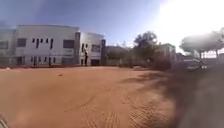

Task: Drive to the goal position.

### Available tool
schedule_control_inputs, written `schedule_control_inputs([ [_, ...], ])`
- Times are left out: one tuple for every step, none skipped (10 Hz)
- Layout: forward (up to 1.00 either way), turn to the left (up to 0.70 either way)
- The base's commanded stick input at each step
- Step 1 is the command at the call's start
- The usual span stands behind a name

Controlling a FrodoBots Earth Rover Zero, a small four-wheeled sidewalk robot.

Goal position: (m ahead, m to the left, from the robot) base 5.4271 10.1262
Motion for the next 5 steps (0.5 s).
schedule_control_inputs([
  [1.0,0.0],
  [1.0,0.0],
  [1.0,0.0],
  [1.0,0.23],
  [1.0,0.17],
])
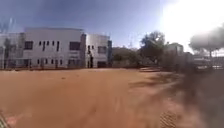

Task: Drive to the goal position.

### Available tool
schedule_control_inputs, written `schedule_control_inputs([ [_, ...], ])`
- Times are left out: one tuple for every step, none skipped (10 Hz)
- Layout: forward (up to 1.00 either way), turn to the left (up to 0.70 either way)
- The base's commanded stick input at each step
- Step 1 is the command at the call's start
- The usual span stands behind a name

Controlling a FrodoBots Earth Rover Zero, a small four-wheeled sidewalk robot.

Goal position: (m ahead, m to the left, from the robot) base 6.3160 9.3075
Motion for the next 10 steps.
schedule_control_inputs([
  [1.0,0.11],
  [1.0,0.06],
  [1.0,0.0],
  [1.0,0.06],
  [1.0,0.12],
  [1.0,0.17],
  [1.0,0.23],
  [1.0,0.23],
  [1.0,0.12],
  [1.0,0.01],
])
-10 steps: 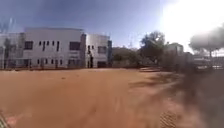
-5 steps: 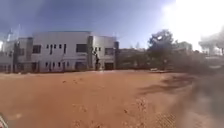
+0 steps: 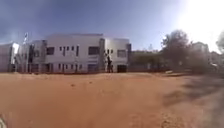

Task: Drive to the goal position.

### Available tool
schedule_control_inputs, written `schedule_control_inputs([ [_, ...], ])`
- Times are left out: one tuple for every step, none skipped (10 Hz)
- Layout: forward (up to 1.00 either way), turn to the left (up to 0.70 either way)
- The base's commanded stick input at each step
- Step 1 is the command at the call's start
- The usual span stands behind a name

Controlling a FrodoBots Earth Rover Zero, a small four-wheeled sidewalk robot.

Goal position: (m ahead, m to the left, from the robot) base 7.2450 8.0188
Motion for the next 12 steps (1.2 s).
schedule_control_inputs([
  [1.0,0.0],
  [1.0,0.0],
  [1.0,0.0],
  [1.0,0.0],
  [1.0,0.0],
  [1.0,0.0],
  [1.0,0.0],
  [1.0,0.0],
  [1.0,0.0],
  [1.0,0.0],
  [1.0,0.0],
  [1.0,0.0],
])
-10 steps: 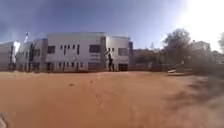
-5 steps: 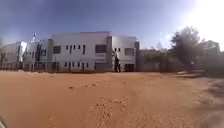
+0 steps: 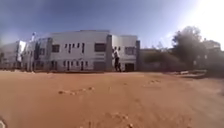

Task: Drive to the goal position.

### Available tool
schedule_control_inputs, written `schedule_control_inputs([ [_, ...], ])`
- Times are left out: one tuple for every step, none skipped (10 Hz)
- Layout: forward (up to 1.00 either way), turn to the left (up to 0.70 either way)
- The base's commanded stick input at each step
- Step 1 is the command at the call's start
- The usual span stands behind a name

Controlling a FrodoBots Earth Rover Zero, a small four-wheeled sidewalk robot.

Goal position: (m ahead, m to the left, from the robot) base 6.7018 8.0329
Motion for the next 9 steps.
schedule_control_inputs([
  [1.0,0.0],
  [1.0,0.0],
  [1.0,0.0],
  [1.0,0.0],
  [1.0,0.0],
  [1.0,-0.01],
  [1.0,-0.06],
  [1.0,-0.1],
  [1.0,-0.14],
])
